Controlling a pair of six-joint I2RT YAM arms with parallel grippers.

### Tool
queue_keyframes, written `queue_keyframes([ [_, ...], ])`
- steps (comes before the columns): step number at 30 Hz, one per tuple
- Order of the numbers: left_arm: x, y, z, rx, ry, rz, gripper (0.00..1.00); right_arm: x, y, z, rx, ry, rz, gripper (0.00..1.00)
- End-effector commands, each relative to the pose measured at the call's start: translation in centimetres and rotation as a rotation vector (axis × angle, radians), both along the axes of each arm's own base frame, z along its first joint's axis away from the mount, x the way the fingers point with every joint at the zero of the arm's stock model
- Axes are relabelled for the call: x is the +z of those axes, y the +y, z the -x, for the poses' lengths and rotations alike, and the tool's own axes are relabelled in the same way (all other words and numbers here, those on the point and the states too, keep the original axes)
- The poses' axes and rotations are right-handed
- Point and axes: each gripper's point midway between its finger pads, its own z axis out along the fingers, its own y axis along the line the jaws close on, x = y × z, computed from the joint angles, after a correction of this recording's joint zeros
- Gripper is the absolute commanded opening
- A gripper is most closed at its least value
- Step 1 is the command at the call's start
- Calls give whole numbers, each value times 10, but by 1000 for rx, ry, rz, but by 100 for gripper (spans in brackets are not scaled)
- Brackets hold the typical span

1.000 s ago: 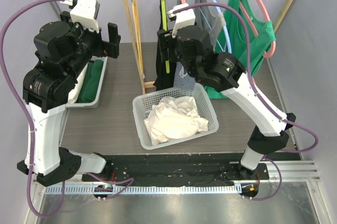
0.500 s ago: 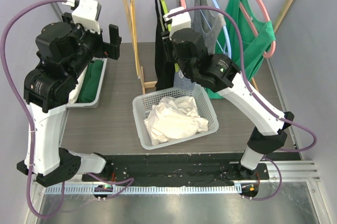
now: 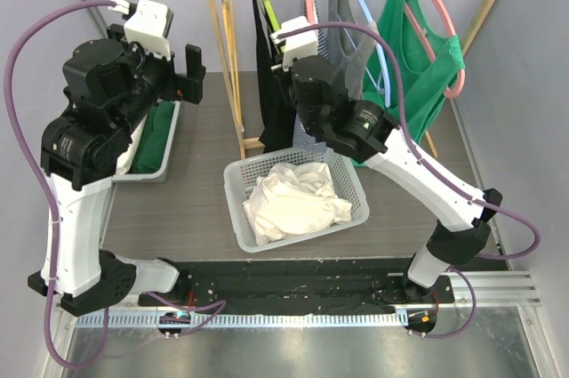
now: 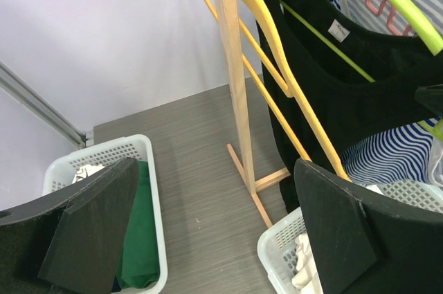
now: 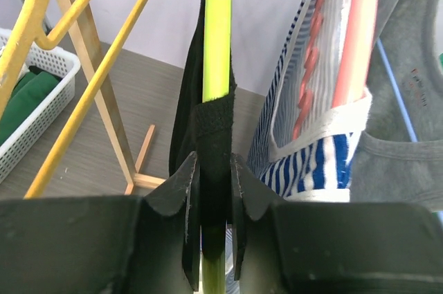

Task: Remove the tank top from the hanger
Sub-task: Pick up the hanger from the clothesline.

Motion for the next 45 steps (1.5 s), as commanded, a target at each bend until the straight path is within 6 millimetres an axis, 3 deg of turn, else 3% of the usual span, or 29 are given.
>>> queue_keyframes([
  [1,9,4,8,-5,-36,8,100,53,-22,11,-8,-139,-106,1],
  [2,9,4,7,-4,-34,9,100,68,-28,16,-9,-175,-159,1],
  [4,8,4,8,-3,-33,6,100,68,-33,19,-9,-192,-175,1],
  [5,8,5,7,0,-33,6,100,84,-43,25,-15,-229,-231,1],
  [6,8,5,8,0,-34,4,100,78,-43,26,-9,-229,-228,1],
  [8,7,5,7,3,-30,2,100,88,-49,30,-7,-269,-286,1],
  [11,6,6,8,6,-29,3,100,85,-54,35,1,-295,-323,1],
  [19,10,8,12,7,-43,3,100,51,-12,15,57,-298,-291,1],
  [25,8,11,13,15,-41,-6,100,61,5,9,90,-357,-319,1],
  [31,5,15,15,27,-40,-15,100,50,12,5,98,-341,-278,1],
  [32,6,15,16,28,-43,-18,100,49,13,6,102,-329,-273,3],
  [33,5,17,16,33,-44,-23,100,45,17,4,109,-305,-268,15],
  [34,3,17,15,35,-39,-28,100,31,23,4,130,-250,-213,41],
  [35,3,18,15,38,-41,-29,100,43,21,6,132,-247,-224,43],
  [37,2,17,15,38,-36,-28,100,27,27,4,140,-176,-183,51],
  [38,2,17,15,35,-37,-27,100,36,27,6,143,-176,-194,54],
  [40,1,15,14,29,-31,-22,100,27,31,5,147,-126,-164,59],
  [41,1,14,15,25,-30,-22,100,42,29,7,145,-134,-191,59],
  [42,1,14,14,24,-28,-20,100,44,28,6,138,-126,-189,59],
  [43,1,13,15,21,-29,-18,100,29,34,2,130,-80,-150,59],
  [44,1,13,15,18,-29,-17,100,49,30,3,122,-96,-179,59],
  [45,2,14,16,21,-31,-16,100,48,32,1,118,-85,-172,58],
])
